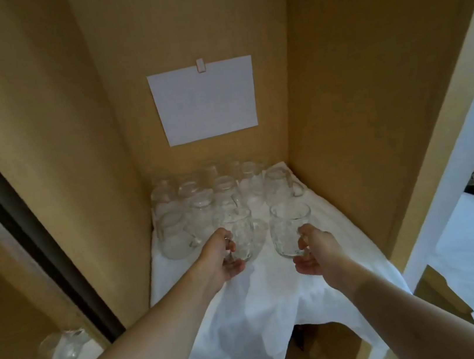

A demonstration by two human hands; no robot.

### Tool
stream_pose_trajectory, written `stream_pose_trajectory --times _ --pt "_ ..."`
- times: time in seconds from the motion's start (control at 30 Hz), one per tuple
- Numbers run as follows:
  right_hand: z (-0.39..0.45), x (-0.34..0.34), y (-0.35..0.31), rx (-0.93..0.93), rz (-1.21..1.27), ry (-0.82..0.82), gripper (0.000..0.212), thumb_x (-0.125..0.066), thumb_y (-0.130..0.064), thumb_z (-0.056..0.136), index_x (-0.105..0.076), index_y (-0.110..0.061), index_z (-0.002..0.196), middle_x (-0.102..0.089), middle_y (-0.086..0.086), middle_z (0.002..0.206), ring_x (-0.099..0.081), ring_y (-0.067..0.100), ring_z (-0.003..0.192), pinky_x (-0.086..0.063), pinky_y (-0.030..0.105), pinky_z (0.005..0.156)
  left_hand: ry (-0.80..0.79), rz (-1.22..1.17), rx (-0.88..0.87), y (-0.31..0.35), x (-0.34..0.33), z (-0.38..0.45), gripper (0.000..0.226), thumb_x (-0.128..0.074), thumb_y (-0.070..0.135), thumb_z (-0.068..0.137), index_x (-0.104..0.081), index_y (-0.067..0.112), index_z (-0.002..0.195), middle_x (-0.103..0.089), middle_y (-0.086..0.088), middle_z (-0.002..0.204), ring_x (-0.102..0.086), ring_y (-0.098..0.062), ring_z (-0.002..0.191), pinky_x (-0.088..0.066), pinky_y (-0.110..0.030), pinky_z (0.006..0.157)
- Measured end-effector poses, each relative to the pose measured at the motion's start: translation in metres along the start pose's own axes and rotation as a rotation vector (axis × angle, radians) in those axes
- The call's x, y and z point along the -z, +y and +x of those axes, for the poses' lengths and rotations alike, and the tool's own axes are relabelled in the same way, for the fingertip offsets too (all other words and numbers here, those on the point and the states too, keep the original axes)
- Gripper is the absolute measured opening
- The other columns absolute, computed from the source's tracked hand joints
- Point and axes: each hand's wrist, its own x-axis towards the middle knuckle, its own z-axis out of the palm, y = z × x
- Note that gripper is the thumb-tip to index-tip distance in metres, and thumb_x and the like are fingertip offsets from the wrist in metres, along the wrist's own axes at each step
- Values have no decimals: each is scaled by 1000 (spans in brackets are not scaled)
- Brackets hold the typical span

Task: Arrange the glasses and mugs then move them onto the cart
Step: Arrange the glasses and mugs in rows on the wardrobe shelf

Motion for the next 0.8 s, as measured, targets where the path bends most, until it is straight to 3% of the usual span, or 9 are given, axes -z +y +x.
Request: stream_pose_trajectory --times 0.1,0.23,0.37,0.5,0.63,0.73,0.8 --pt "20 -1 -9 3 -1 -56 34 -57 -37 94 -59 -5 84 -64 20 84 -65 34 76 -59 37 63 30 -40 -3 0 -5 4 32 -59 31 93 -52 9 71 -46 -12 82 -51 -26 63 -57 -41 74" --pt "42 -3 -15 -2 6 -110 33 -58 -34 95 -58 -5 81 -62 19 80 -63 32 75 -59 37 65 81 -130 -23 -4 -13 13 31 -58 28 94 -53 8 72 -47 -12 79 -49 -25 66 -55 -46 93" --pt "60 -1 -6 17 -2 -202 30 -58 -32 96 -60 -6 80 -61 14 80 -62 30 76 -60 40 71 100 -225 -46 -14 -24 22 28 -57 23 94 -54 8 70 -50 -9 70 -47 -23 63 -55 -42 77" --pt "71 9 1 4 -60 -288 30 -60 -31 94 -65 -7 76 -63 14 76 -62 29 72 -59 40 75 64 -258 -45 -28 -40 28 27 -56 16 90 -49 13 64 -51 -2 53 -40 -18 54 -50 -37 75" --pt "91 25 1 120 -155 -246 28 -68 -32 91 -68 -5 90 -71 12 81 -66 26 73 -60 40 74 33 -212 -64 -42 -55 34 23 -57 17 92 -55 10 69 -61 -7 66 -49 -20 60 -55 -38 80" --pt "105 35 -2 224 -104 -212 14 -64 -13 92 -68 -9 104 -70 12 97 -63 21 79 -55 39 77 72 -215 -94 -51 -58 35 17 -63 22 93 -63 6 85 -64 -10 76 -57 -25 71 -57 -40 82" --pt "113 38 -8 255 -109 -277 38 -64 5 85 -65 -13 119 -66 8 111 -62 18 89 -52 30 74 103 -182 -91 -56 -54 34 26 -70 30 90 -67 5 95 -66 -14 89 -63 -30 80 -60 -38 77"
